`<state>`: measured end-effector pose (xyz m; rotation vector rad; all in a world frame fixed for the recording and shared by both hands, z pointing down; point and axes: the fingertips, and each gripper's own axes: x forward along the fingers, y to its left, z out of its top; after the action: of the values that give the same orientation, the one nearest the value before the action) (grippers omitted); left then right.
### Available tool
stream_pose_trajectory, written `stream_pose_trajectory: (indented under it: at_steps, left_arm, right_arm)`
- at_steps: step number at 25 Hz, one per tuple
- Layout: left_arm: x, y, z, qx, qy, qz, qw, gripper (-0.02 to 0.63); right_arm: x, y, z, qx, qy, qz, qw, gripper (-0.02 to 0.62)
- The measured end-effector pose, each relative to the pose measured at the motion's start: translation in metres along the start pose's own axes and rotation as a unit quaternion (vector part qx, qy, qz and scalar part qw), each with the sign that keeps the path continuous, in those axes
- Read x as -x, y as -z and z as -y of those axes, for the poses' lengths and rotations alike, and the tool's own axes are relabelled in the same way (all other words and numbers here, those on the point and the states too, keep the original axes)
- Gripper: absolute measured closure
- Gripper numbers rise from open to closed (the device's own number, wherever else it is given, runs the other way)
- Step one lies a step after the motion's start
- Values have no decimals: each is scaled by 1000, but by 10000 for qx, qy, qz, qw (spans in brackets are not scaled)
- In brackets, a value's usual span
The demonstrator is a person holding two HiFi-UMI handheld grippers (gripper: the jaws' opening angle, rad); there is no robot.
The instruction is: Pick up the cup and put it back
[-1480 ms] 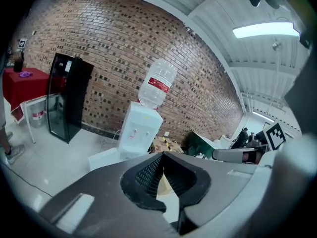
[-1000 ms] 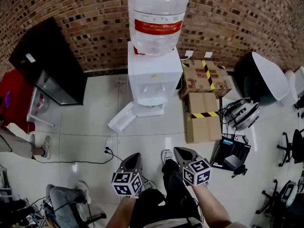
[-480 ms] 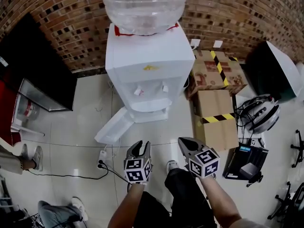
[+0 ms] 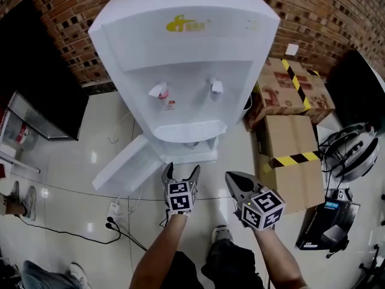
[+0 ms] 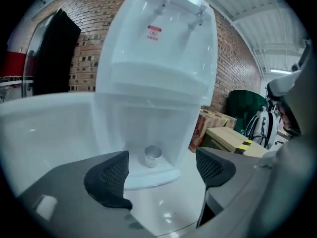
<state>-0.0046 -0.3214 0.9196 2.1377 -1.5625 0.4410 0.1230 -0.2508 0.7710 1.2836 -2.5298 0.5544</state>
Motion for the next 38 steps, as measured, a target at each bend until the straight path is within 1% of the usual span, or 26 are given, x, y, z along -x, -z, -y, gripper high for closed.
stream_pose_trajectory:
  at_steps: [4, 6, 11, 16, 24, 27, 29, 31, 33, 35, 38]
  left_arm:
    - [-62, 20, -7, -15, -154, 49, 9999, 139]
    - [-89, 30, -13, -48, -218, 72, 9997, 129]
    - [-136, 34, -17, -346, -281, 184, 9988, 114]
    - [-171, 49, -26, -478, -367, 46, 9982, 97]
    - [-203, 56, -31, -465, -388, -41, 9982, 98]
    - [-210, 53, -33, -465, -400, -25, 9981, 98]
    - [-213, 53, -34, -458, -403, -43, 9981, 101]
    - [-217, 55, -34, -470, -389, -91, 9981, 118]
    - [-219, 57, -34, -488, -373, -116, 9980, 118]
    - [-221, 56, -34, -523, -373, -94, 9979, 135]
    - [-221, 53, -35, -616, -373, -25, 9974, 204]
  right_arm:
    - [-20, 23, 6, 144, -224, -67, 9996, 584]
    - [-29, 29, 6, 215, -285, -27, 9994, 584]
    - [-48, 42, 13, 159, -310, 69, 9994, 584]
    - [-58, 57, 16, 143, -301, 53, 9994, 584]
    - [-67, 68, 29, -29, -148, -22, 9999, 584]
    - [-73, 71, 36, -139, 35, -112, 9998, 584]
    - [-78, 74, 43, -163, 217, -224, 9994, 583]
    - [-81, 74, 46, -146, 324, -276, 9990, 583]
    - [-83, 73, 48, -177, 353, -268, 9989, 583]
    - [-84, 74, 49, -222, 359, -257, 9988, 583]
    - [-85, 80, 52, -248, 401, -311, 9984, 583]
